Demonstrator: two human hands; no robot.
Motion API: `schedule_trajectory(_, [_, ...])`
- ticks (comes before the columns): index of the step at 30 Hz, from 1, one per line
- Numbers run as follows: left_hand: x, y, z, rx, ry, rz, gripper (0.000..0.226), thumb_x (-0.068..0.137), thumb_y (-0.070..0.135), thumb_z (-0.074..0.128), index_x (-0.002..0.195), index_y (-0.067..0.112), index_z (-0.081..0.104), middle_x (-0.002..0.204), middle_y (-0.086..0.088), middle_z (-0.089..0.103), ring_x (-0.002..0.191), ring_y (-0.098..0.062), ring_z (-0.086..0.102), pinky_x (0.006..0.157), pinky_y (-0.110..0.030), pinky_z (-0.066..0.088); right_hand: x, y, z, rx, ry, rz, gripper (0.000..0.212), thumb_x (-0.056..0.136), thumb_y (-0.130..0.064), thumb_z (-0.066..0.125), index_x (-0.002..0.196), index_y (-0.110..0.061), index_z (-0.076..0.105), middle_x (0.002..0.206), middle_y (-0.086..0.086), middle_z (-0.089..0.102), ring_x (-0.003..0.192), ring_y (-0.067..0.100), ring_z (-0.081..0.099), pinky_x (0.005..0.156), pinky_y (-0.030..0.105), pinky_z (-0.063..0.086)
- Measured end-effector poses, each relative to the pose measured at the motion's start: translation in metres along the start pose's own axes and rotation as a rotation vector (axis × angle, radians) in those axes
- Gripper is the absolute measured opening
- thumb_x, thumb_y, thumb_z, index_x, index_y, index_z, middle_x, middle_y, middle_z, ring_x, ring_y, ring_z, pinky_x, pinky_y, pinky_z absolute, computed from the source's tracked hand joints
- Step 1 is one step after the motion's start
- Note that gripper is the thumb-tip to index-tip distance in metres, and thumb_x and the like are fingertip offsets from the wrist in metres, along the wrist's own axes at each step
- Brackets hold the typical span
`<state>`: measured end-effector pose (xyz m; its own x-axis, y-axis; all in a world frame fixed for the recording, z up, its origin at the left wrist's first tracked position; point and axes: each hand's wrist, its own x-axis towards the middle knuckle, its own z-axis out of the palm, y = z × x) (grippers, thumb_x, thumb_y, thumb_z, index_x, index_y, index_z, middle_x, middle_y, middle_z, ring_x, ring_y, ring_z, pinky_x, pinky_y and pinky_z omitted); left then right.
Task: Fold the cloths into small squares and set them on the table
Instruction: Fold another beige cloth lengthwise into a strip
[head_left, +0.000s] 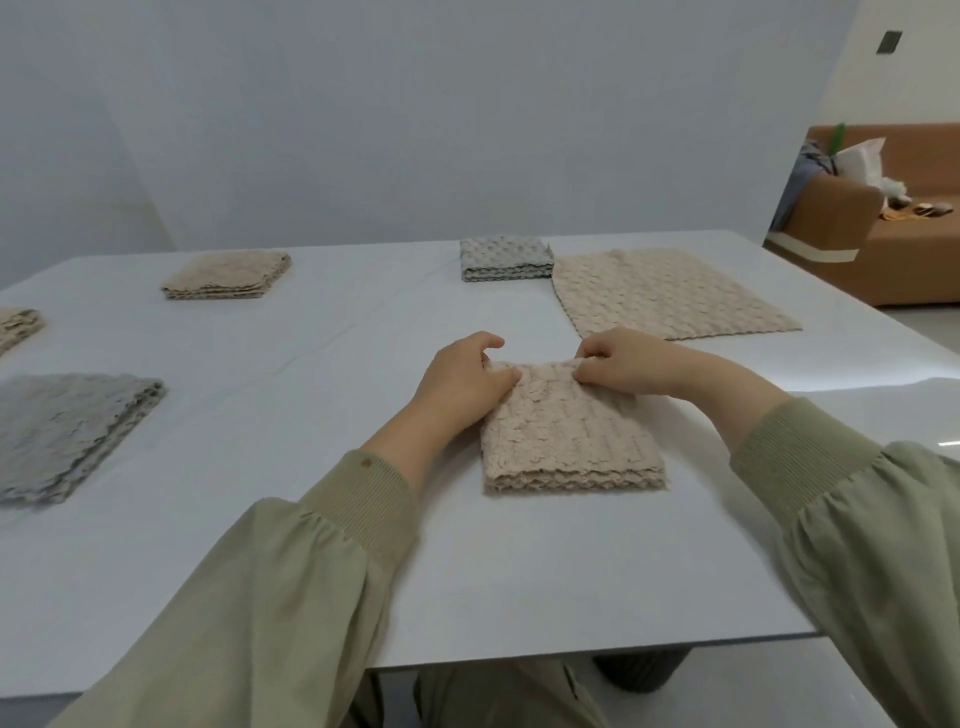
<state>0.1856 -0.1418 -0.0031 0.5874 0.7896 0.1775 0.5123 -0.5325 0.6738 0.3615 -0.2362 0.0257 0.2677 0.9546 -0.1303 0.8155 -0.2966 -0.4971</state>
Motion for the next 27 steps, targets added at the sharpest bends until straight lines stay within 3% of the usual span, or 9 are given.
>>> schedule_trajectory(3, [-0.002, 0.0, 0.001, 0.174, 0.051, 0.181, 0.043, 0.094, 0.034, 0.051, 0.135, 0.02, 0.047, 0.13, 0.0, 0.047, 0.114, -0.016, 0.048, 0.095, -0.028, 0.037, 0.002, 0.0, 0.009, -0.12, 0.178, -0.098, 0.024, 0.094, -0.024, 0.048, 0.111, -0.013, 0.06, 0.11, 0.005, 0.063, 0.097, 0.019, 0.057, 0.084, 0.033, 0.046])
schedule_trajectory(5, [-0.002, -0.004, 0.002, 0.261, 0.011, 0.267, 0.038, 0.096, 0.035, 0.045, 0.13, 0.019, 0.051, 0.128, -0.001, 0.05, 0.118, -0.019, 0.045, 0.094, -0.027, 0.035, 0.002, 0.001, 0.019, -0.173, 0.246, -0.189, 0.031, 0.096, -0.027, 0.045, 0.121, -0.013, 0.057, 0.121, 0.005, 0.058, 0.111, 0.023, 0.052, 0.096, 0.041, 0.041])
schedule_trajectory(9, [-0.001, -0.012, 0.005, 0.435, -0.09, 0.282, 0.034, 0.097, 0.037, 0.038, 0.109, 0.015, 0.061, 0.102, -0.002, 0.054, 0.1, -0.02, 0.047, 0.083, -0.032, 0.04, 0.003, 0.009, 0.036, -0.307, 0.157, -0.263, 0.032, 0.098, -0.032, 0.035, 0.099, -0.011, 0.059, 0.104, 0.005, 0.059, 0.103, 0.027, 0.052, 0.09, 0.044, 0.041])
schedule_trajectory(13, [0.003, -0.015, 0.002, 0.43, -0.063, 0.274, 0.029, 0.096, 0.033, 0.04, 0.111, 0.017, 0.06, 0.099, 0.001, 0.052, 0.097, -0.018, 0.046, 0.081, -0.031, 0.039, 0.009, 0.009, 0.043, -0.259, 0.193, -0.282, 0.033, 0.099, -0.029, 0.036, 0.104, -0.008, 0.061, 0.119, 0.011, 0.056, 0.12, 0.028, 0.046, 0.1, 0.043, 0.036])
schedule_trajectory(17, [0.005, -0.021, -0.003, 0.349, -0.082, 0.255, 0.027, 0.094, 0.03, 0.041, 0.105, 0.019, 0.062, 0.092, 0.004, 0.052, 0.093, -0.015, 0.047, 0.079, -0.029, 0.039, 0.009, 0.001, 0.042, -0.216, 0.171, -0.316, 0.031, 0.099, -0.026, 0.037, 0.095, -0.006, 0.061, 0.1, 0.005, 0.058, 0.099, 0.023, 0.052, 0.093, 0.04, 0.038])
schedule_trajectory(19, [0.009, -0.023, -0.006, 0.234, -0.055, 0.216, 0.03, 0.096, 0.03, 0.038, 0.101, 0.016, 0.064, 0.096, 0.001, 0.058, 0.094, -0.016, 0.051, 0.081, -0.031, 0.041, 0.014, 0.003, 0.033, -0.173, 0.236, -0.277, 0.034, 0.099, -0.027, 0.038, 0.117, -0.007, 0.059, 0.124, 0.008, 0.057, 0.116, 0.024, 0.048, 0.1, 0.034, 0.035])
schedule_trajectory(22, [0.023, -0.03, -0.009, 0.054, 0.074, 0.107, 0.037, 0.1, 0.027, 0.034, 0.102, 0.005, 0.064, 0.105, -0.008, 0.063, 0.102, -0.023, 0.053, 0.087, -0.037, 0.041, 0.04, 0.021, 0.018, -0.09, 0.453, -0.172, 0.038, 0.099, -0.028, 0.039, 0.126, -0.006, 0.054, 0.132, 0.011, 0.054, 0.122, 0.026, 0.046, 0.102, 0.037, 0.035])
schedule_trajectory(24, [0.036, -0.042, -0.01, 0.159, 0.137, 0.076, 0.034, 0.1, 0.025, 0.035, 0.113, 0.01, 0.063, 0.117, -0.009, 0.061, 0.114, -0.026, 0.048, 0.093, -0.037, 0.038, 0.062, 0.036, 0.009, -0.088, 0.523, -0.024, 0.042, 0.097, -0.031, 0.04, 0.129, -0.006, 0.051, 0.135, 0.013, 0.051, 0.125, 0.029, 0.043, 0.104, 0.041, 0.035])
schedule_trajectory(27, [0.051, -0.055, -0.009, 0.47, -0.024, 0.025, 0.043, 0.1, 0.031, 0.029, 0.139, 0.018, 0.042, 0.147, -0.007, 0.037, 0.138, -0.028, 0.024, 0.109, -0.039, 0.025, 0.081, 0.051, 0.006, -0.16, 0.529, 0.186, 0.049, 0.095, -0.04, 0.041, 0.131, -0.008, 0.048, 0.137, 0.013, 0.048, 0.126, 0.033, 0.04, 0.106, 0.047, 0.031])
